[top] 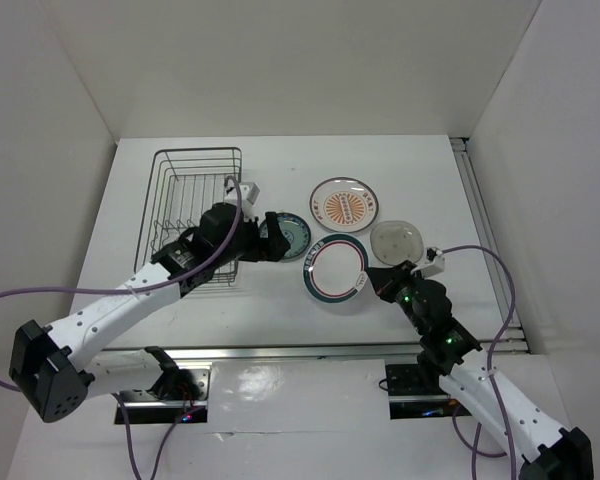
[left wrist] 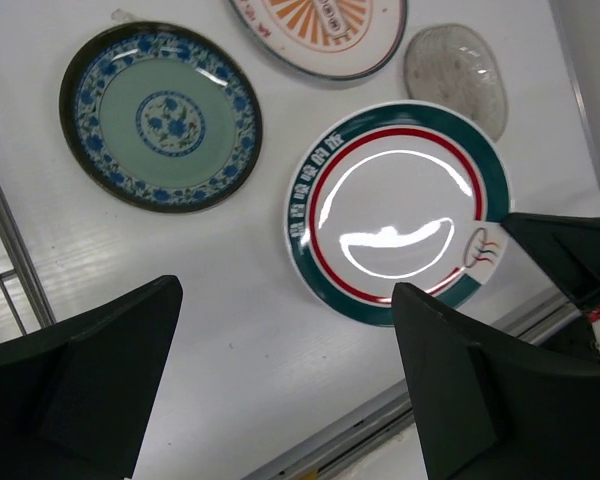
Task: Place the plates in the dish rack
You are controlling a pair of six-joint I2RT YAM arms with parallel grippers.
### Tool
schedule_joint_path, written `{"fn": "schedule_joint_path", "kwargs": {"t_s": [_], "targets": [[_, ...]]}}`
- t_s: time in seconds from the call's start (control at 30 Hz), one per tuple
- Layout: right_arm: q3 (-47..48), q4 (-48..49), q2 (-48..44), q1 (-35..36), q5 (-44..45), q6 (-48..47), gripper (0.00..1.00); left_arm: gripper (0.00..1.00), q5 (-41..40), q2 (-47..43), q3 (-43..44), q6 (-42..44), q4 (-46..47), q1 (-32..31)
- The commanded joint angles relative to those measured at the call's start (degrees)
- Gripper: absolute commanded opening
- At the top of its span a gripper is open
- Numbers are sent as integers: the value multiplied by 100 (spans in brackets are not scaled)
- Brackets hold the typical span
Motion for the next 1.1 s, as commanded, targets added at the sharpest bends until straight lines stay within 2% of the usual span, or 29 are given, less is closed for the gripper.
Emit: {"fn": "schedule_joint_path", "kwargs": {"t_s": [0.0,0.37,0.6,0.8,0.93,1.07], "targets": [[91,5,-110,-23,228,-63,0,100,-206,58,-298,-168,407,-15],[231,66,-110,-23,140,-63,0,100,-30,304,-694,-220,1111,-15],[398,-92,-224,-23,140,-63,0,100,251,936,-695,-220,1463,-15],[504,-145,-277,-23,87,-63,0,100,409,1367,-862,-212,2234,-15],[556,-145,-330,-23,-36,-63,0,100,733,1630,-923,-53,2666,-15],[618,-145,-383,-23,-150,-63,0,100,1392,1921,-923,8,3307,46]]}}
